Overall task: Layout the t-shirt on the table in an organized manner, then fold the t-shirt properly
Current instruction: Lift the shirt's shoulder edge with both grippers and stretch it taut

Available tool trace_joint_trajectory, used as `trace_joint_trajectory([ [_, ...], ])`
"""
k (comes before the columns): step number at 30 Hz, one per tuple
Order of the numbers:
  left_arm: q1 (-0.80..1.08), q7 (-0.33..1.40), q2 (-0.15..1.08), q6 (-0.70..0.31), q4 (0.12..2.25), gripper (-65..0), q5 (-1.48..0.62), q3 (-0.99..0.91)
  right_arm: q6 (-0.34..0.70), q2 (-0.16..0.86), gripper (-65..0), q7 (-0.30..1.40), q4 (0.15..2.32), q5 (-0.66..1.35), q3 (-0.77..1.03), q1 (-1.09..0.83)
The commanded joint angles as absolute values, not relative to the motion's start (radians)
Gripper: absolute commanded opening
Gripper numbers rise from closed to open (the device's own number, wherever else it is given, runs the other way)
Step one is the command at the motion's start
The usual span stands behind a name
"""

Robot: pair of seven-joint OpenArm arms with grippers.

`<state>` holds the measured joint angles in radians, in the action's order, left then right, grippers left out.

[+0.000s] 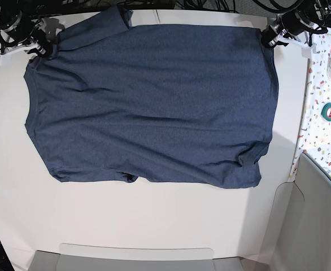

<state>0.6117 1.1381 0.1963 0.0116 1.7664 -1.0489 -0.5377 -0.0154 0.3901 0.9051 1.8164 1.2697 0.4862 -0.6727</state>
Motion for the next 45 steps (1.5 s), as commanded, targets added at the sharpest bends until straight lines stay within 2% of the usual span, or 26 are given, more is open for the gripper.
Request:
trace_joint_trajectory([
  [1, 0.622, 1.136, 0.200, 0.025, 1.771, -65.0, -1.032, -0.541, -0.008, 0.404, -65.0, 0.900, 1.828, 1.283, 0.495, -0.676],
  [9, 0.627, 1.116, 0.202, 0.024, 1.779, -65.0, -1.033, -0.541, -0.008, 0.407, -65.0, 0.900, 1.831, 1.247, 0.499, -0.679],
  [16, 0.622, 1.129, 0.200, -0.008, 1.867, -65.0, -1.033, -0.533, -0.008, 0.410, -65.0, 0.900, 1.831, 1.236, 0.495, -0.671],
  [24, 0.553, 1.121, 0.199, -0.010, 1.922, -65.0, -1.043, -0.538, 0.090, 0.404, -65.0, 0.900, 1.831, 1.236, 0.492, -0.595],
  [30, 0.486, 1.130, 0.208, -0.010, 1.931, -65.0, -1.152, -0.541, 0.091, 0.403, -65.0, 0.900, 1.883, 1.236, 0.404, -0.526],
  [36, 0.453, 1.130, 0.208, -0.010, 1.931, -65.0, -1.176, -0.541, 0.091, 0.403, -65.0, 0.900, 1.942, 1.236, 0.318, -0.501],
  [45, 0.412, 1.125, 0.236, -0.010, 1.931, -65.0, -1.176, -0.633, 0.091, 0.403, -65.0, 0.898, 1.946, 1.241, 0.361, -0.484],
])
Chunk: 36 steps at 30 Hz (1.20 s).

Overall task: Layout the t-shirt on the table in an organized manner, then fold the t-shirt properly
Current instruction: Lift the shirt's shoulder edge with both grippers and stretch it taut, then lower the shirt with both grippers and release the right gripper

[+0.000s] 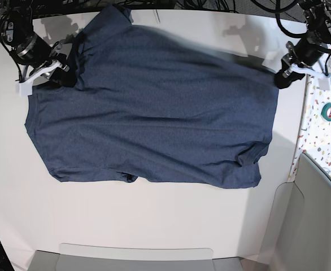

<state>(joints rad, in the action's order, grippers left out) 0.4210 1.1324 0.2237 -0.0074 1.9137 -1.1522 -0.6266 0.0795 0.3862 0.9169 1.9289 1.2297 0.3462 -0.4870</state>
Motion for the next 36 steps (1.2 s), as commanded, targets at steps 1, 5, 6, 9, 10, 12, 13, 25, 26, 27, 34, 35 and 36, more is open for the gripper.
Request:
trace_joint_trajectory([
  [1, 0.397, 1.132, 0.236, -0.010, 1.931, -65.0, -1.176, -0.664, 0.091, 0.403, -65.0, 0.898, 1.946, 1.242, 0.381, -0.484],
  [5, 0.366, 1.132, 0.236, -0.010, 1.931, -65.0, -1.176, -0.746, 0.091, 0.401, -65.0, 0.898, 1.946, 1.244, 0.463, -0.490],
  [6, 0.358, 1.132, 0.236, -0.010, 1.931, -65.0, -1.176, -0.763, 0.091, 0.398, -65.0, 0.898, 1.946, 1.250, 0.478, -0.492],
  [9, 0.337, 1.132, 0.236, -0.010, 1.931, -65.0, -1.176, -0.809, 0.091, 0.381, -65.0, 0.898, 1.945, 1.294, 0.539, -0.519],
  [10, 0.332, 1.132, 0.236, -0.010, 1.931, -65.0, -1.176, -0.816, 0.091, 0.380, -65.0, 0.898, 1.945, 1.313, 0.556, -0.524],
  [12, 0.326, 1.132, 0.236, -0.010, 1.931, -65.0, -1.176, -0.814, 0.091, 0.371, -65.0, 0.898, 1.943, 1.333, 0.576, -0.521],
  [13, 0.312, 1.132, 0.234, -0.010, 1.931, -65.0, -1.176, -0.812, 0.091, 0.367, -65.0, 0.898, 1.942, 1.336, 0.590, -0.518],
  [25, 0.147, 1.274, 0.231, -0.005, 1.860, -65.0, -1.168, -0.811, 0.082, 0.338, -65.0, 0.900, 1.794, 1.325, 0.595, -0.348],
  [26, 0.139, 1.273, 0.232, -0.005, 1.836, -65.0, -1.168, -0.811, 0.082, 0.338, -65.0, 0.900, 1.781, 1.308, 0.581, -0.337],
  [27, 0.133, 1.273, 0.234, -0.005, 1.816, -65.0, -1.168, -0.811, 0.082, 0.338, -65.0, 0.900, 1.770, 1.290, 0.564, -0.326],
  [34, 0.124, 1.268, 0.234, -0.004, 1.687, -65.0, -1.168, -0.811, 0.082, 0.338, -65.0, 0.900, 1.739, 1.127, 0.473, -0.303],
  [35, 0.124, 1.265, 0.236, -0.004, 1.669, -65.0, -1.168, -0.811, 0.082, 0.338, -65.0, 0.900, 1.739, 1.107, 0.467, -0.298],
  [36, 0.124, 1.264, 0.236, -0.004, 1.652, -65.0, -1.167, -0.811, 0.082, 0.338, -65.0, 0.900, 1.739, 1.087, 0.463, -0.295],
])
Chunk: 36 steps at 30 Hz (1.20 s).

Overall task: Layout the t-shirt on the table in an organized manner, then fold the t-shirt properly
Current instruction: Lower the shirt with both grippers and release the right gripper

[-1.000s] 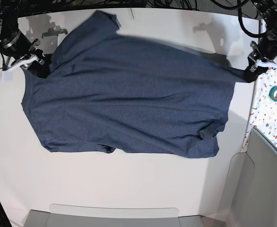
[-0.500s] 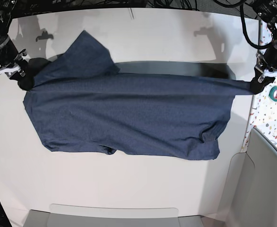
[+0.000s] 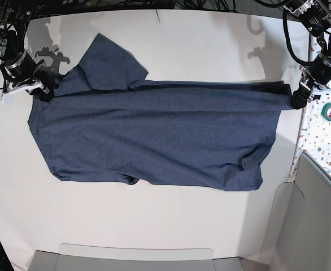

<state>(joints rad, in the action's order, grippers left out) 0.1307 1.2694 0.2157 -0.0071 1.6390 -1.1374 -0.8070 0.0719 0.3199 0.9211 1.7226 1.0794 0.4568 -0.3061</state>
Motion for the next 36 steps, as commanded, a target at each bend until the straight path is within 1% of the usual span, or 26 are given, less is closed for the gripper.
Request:
trace_joint_trajectory([
  [1, 0.124, 1.264, 0.236, -0.004, 1.643, -65.0, -1.167, -0.811, 0.082, 0.337, -65.0, 0.900, 1.739, 1.075, 0.463, -0.294],
  [4, 0.124, 1.262, 0.237, -0.004, 1.633, -65.0, -1.167, -0.785, 0.082, 0.337, -65.0, 0.900, 1.739, 1.044, 0.463, -0.294],
  [8, 0.124, 1.262, 0.277, -0.004, 1.633, -64.9, -1.167, -0.710, 0.082, 0.337, -64.9, 0.900, 1.739, 1.024, 0.461, -0.298],
  [9, 0.124, 1.262, 0.280, -0.004, 1.633, -63.6, -1.167, -0.694, 0.082, 0.337, -63.9, 0.900, 1.739, 1.024, 0.453, -0.300],
  [11, 0.124, 1.262, 0.289, -0.002, 1.633, -58.6, -1.167, -0.684, 0.082, 0.340, -58.1, 0.900, 1.739, 1.024, 0.444, -0.308],
  [13, 0.124, 1.265, 0.289, -0.002, 1.633, -51.4, -1.167, -0.680, 0.082, 0.343, -48.6, 0.900, 1.739, 1.027, 0.440, -0.318],
  [15, 0.124, 1.271, 0.289, 0.005, 1.633, -46.7, -1.167, -0.680, 0.085, 0.343, -42.0, 0.900, 1.741, 1.030, 0.440, -0.325],
  [17, 0.124, 1.274, 0.291, 0.061, 1.633, -44.5, -1.168, -0.680, 0.090, 0.343, -36.7, 0.900, 1.748, 1.033, 0.441, -0.337],
  [19, 0.124, 1.274, 0.292, 0.120, 1.633, -44.3, -1.173, -0.682, 0.090, 0.341, -33.9, 0.900, 1.759, 1.052, 0.452, -0.348],
  [23, 0.131, 1.274, 0.292, 0.139, 1.633, -44.3, -1.175, -0.684, 0.090, 0.334, -33.8, 0.900, 1.785, 1.133, 0.544, -0.386],
  [28, 0.154, 1.274, 0.289, 0.139, 1.635, -44.3, -1.175, -0.684, 0.091, 0.278, -33.7, 0.900, 1.817, 1.279, 0.642, -0.430],
  [33, 0.157, 1.274, 0.286, 0.139, 1.635, -44.3, -1.175, -0.684, 0.091, 0.242, -33.7, 0.900, 1.839, 1.411, 0.651, -0.489],
  [36, 0.157, 1.274, 0.286, 0.139, 1.635, -44.3, -1.175, -0.684, 0.091, 0.197, -33.7, 0.900, 1.837, 1.452, 0.634, -0.527],
])
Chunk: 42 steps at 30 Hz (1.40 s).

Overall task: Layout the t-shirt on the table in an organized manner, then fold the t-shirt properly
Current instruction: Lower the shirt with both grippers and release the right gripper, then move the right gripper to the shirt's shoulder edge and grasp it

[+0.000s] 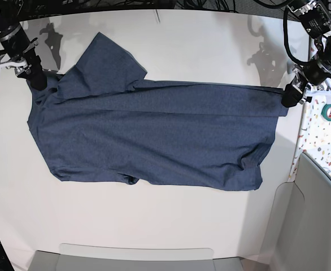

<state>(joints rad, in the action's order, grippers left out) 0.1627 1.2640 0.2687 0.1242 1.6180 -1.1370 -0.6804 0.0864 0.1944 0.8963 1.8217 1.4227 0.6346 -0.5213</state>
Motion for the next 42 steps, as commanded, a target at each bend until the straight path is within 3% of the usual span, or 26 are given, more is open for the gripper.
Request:
trace_joint_trajectory([
  [1, 0.157, 1.274, 0.286, 0.139, 1.635, -44.3, -1.175, -0.684, 0.091, 0.185, -33.7, 0.900, 1.837, 1.451, 0.616, -0.535],
  [8, 0.157, 1.274, 0.286, 0.139, 1.635, -44.3, -1.175, -0.684, 0.091, 0.183, -33.8, 0.900, 1.833, 1.429, 0.464, -0.570],
  [19, 0.157, 1.274, 0.288, 0.139, 1.635, -44.3, -1.175, -0.684, 0.088, 0.180, -33.8, 0.900, 1.830, 1.171, 0.348, -0.599],
  [28, 0.153, 1.273, 0.286, 0.139, 1.635, -44.3, -1.175, -0.682, 0.091, 0.174, -34.3, 0.900, 1.641, 1.101, 0.162, -0.492],
  [30, 0.153, 1.273, 0.288, 0.139, 1.635, -44.3, -1.175, -0.682, 0.091, 0.174, -39.7, 0.900, 1.635, 1.101, 0.142, -0.490],
  [33, 0.153, 1.273, 0.289, 0.139, 1.635, -44.4, -1.175, -0.682, 0.091, 0.174, -60.9, 0.900, 1.647, 1.101, 0.134, -0.490],
  [34, 0.153, 1.273, 0.289, 0.139, 1.635, -44.4, -1.175, -0.682, 0.091, 0.176, -65.0, 0.900, 1.658, 1.101, 0.133, -0.490],
  [42, 0.153, 1.273, 0.288, 0.139, 1.635, -44.4, -1.175, -0.682, 0.091, 0.205, -65.0, 0.900, 1.900, 1.101, 0.127, -0.501],
])
